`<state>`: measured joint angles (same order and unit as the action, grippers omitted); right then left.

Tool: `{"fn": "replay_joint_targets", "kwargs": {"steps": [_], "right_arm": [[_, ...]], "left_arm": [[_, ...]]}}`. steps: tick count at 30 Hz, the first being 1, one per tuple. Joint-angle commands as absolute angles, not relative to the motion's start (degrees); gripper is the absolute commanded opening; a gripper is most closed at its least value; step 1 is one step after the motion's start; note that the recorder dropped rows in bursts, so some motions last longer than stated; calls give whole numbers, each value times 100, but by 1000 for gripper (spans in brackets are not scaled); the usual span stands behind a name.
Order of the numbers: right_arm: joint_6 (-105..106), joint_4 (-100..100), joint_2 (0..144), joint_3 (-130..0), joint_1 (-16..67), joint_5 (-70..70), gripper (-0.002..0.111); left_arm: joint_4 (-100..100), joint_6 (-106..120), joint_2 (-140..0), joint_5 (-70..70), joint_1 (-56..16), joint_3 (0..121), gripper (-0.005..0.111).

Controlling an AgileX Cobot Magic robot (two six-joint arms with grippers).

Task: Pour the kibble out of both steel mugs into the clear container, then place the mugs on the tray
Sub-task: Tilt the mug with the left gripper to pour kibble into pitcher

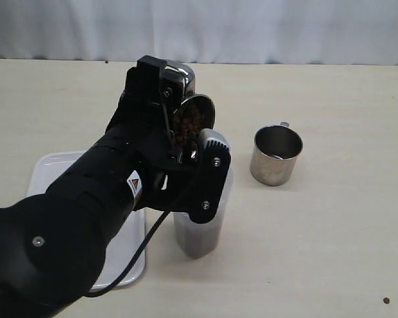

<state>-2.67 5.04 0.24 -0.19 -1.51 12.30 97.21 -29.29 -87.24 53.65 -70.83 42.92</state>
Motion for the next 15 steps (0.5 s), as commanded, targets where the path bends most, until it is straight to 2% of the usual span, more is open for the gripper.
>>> {"fn": "replay_joint_targets", "kwargs": {"steps": [1, 15], "right_arm": [[-231, 487, 0, 0, -182, 1212, 5], [-231, 487, 0, 0, -182, 1212, 5]], "left_arm": [[9995, -2826, -8698, 5532, -7129, 4364, 0], [9995, -2483, -8698, 5440, -7067, 4364, 0]]}}
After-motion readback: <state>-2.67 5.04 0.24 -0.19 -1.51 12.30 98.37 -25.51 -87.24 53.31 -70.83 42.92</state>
